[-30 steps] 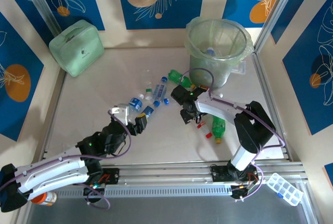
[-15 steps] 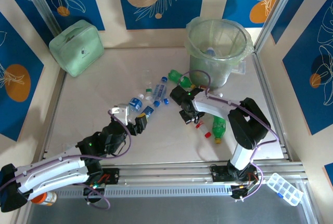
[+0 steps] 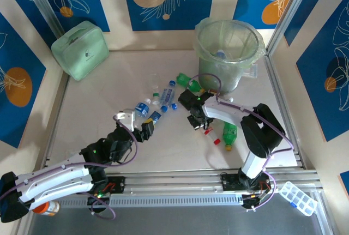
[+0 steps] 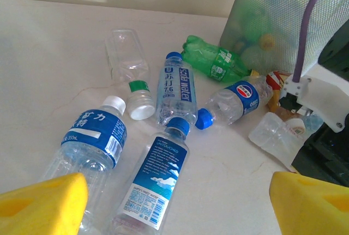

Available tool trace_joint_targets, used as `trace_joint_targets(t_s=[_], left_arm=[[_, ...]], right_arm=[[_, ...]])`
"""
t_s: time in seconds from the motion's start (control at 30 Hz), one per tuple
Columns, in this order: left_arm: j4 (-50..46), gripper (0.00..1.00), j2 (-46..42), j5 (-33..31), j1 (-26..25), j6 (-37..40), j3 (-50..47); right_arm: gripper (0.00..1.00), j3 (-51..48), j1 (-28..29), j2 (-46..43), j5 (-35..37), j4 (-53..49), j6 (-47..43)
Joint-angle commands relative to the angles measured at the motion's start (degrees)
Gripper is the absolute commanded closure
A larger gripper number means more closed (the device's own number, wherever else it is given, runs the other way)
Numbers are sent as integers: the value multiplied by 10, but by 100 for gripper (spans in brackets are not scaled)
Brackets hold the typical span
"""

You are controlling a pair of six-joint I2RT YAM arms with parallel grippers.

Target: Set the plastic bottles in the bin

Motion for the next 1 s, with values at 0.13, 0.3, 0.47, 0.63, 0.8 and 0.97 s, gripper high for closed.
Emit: trace_joint_targets(t_s=[0.13,0.3,0.47,0.63,0.8,0.97], left_arm=[[10,14,-10,3,3,3,4],[38,18,-10,67,3,33,4],[54,20,-15,105,3,51,4],[50,20,-25,116,3,58,7],[51,20,-22,126,3,56,8],[53,20,-14,129,3,52,8]], right_arm=[[57,-15,25,-120,2,43,-2],[59,-30,40,-186,13,96,-16],[61,-61,43,-256,-7,171,-19],[61,-44,26,-314,-59,205,-24],[61,2,2,-346,-61,235,-41],[61,86,-64,-347,-71,243,-47]])
